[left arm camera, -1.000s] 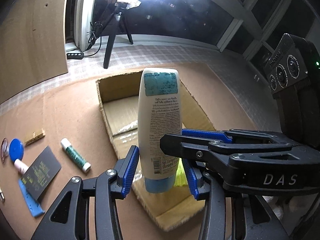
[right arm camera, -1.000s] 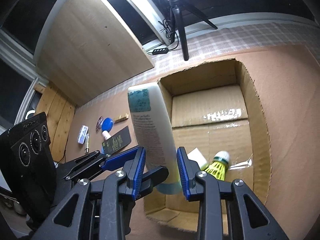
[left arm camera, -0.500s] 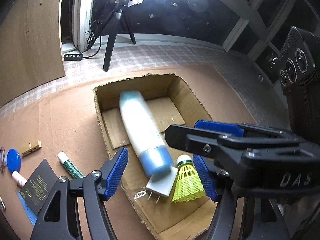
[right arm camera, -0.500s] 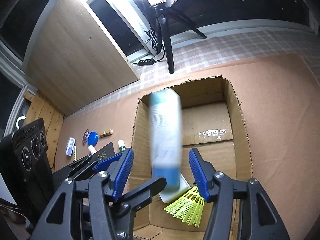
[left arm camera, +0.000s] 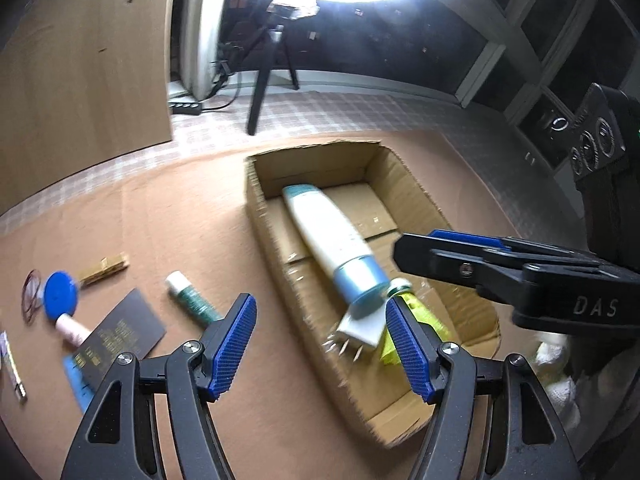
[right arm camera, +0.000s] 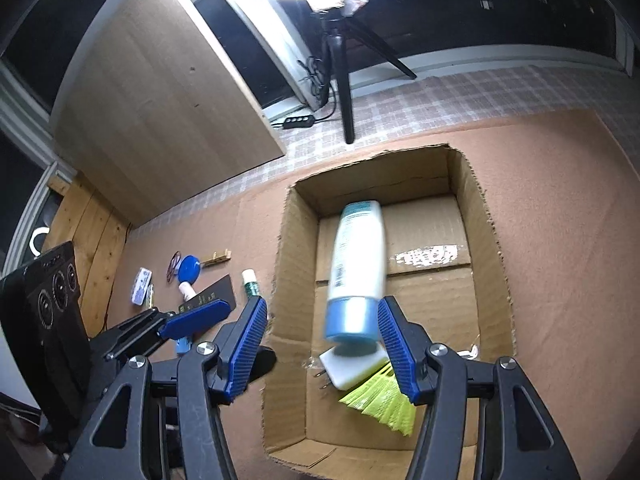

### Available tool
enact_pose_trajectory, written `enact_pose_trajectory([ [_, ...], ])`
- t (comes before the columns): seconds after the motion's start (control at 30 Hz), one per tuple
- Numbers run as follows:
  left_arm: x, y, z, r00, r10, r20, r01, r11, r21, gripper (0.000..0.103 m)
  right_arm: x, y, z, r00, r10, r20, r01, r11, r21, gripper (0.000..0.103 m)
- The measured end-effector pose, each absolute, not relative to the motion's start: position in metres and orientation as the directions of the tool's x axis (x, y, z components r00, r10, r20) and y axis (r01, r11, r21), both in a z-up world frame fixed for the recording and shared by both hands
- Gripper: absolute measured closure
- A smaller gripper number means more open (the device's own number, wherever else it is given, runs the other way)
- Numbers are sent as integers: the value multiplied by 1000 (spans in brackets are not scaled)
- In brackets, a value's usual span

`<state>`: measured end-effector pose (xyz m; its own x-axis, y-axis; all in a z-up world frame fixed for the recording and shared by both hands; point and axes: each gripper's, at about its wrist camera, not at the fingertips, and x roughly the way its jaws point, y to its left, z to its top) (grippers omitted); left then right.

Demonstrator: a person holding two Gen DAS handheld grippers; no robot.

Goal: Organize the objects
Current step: 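Move the right tool to the black printed card and open around it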

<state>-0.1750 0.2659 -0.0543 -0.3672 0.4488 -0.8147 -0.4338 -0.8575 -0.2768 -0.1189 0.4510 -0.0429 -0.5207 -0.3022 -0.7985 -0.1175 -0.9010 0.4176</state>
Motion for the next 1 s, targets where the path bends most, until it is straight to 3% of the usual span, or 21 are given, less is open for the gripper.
enact_pose_trajectory([
  [0.47, -153, 151, -63, -403, 371, -837, -299, -917, -262, 33, -116, 381, -35, -506, -336, -794, -7, -919, 394, 49],
  [0.9, -100, 38, -81, -420, 302, -856, -148, -953, -264, 33, -172, 294, -63, -381, -454, -806, 104, -887, 451, 49],
  [1.0, -89, 19, -79, -430, 299, -852, -123, -954, -273, 33, -189, 275, -73, -359, -447, -819, 121, -893, 434, 55],
])
